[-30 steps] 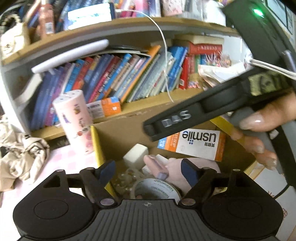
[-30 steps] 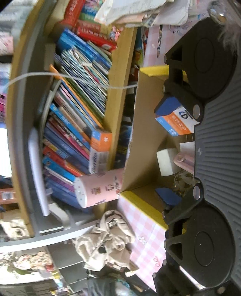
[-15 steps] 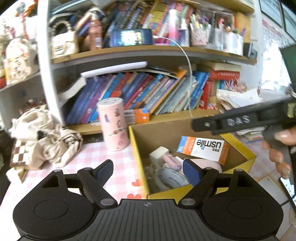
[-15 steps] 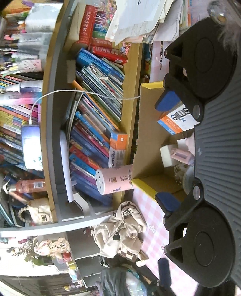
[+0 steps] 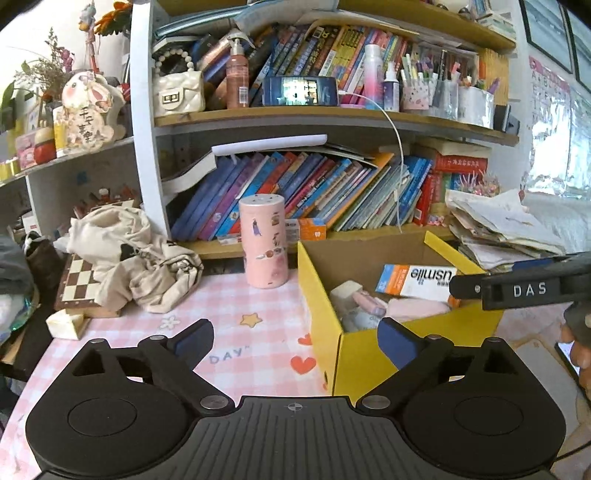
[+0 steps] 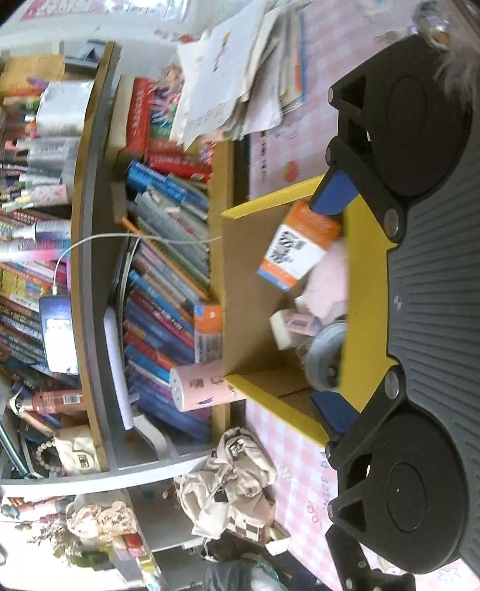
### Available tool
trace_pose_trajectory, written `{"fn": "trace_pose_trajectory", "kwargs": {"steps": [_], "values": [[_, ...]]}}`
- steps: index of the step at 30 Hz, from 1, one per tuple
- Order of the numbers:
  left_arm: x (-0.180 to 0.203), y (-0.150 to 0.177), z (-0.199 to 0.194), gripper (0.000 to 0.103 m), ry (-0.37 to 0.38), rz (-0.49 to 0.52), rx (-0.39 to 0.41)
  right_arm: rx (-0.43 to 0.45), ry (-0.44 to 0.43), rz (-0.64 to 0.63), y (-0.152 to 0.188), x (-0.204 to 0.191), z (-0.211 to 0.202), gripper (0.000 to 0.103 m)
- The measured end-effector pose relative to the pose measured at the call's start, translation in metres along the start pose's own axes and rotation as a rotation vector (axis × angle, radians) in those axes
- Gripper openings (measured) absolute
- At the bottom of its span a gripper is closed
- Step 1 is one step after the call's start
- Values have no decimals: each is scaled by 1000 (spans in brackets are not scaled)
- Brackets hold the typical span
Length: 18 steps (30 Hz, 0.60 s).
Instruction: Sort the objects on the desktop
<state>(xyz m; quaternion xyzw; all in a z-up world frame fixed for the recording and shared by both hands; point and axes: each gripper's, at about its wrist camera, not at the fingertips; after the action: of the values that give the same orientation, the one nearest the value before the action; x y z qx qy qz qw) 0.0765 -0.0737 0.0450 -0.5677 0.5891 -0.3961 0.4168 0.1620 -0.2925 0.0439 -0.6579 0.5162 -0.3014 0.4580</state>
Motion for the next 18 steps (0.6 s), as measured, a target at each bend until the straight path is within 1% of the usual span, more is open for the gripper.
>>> {"fn": "trace_pose_trajectory", "kwargs": {"steps": [3, 6, 13, 18], "values": [[-5, 7, -13, 99, 10, 17, -2, -13, 29, 15, 15, -10, -14, 103], [-12, 14, -26, 101, 12, 10, 1, -29, 44, 25, 28, -21, -28, 103], [-22, 31, -52, 101, 20, 12, 10, -35, 97, 14, 56, -47, -62, 103], [-27, 45, -64, 102, 10, -6, -11, -39, 135, 2, 74, -63, -81, 103]]}}
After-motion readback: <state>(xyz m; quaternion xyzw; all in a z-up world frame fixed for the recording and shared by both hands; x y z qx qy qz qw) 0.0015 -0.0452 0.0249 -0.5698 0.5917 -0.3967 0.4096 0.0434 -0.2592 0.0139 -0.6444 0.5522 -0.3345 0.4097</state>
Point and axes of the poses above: each gripper's, at about its wrist camera, not at the fingertips, and z roughly the way its jaws point, x to its right, y to its underside, and after that the axes turned 8 degrees about x, right-handed
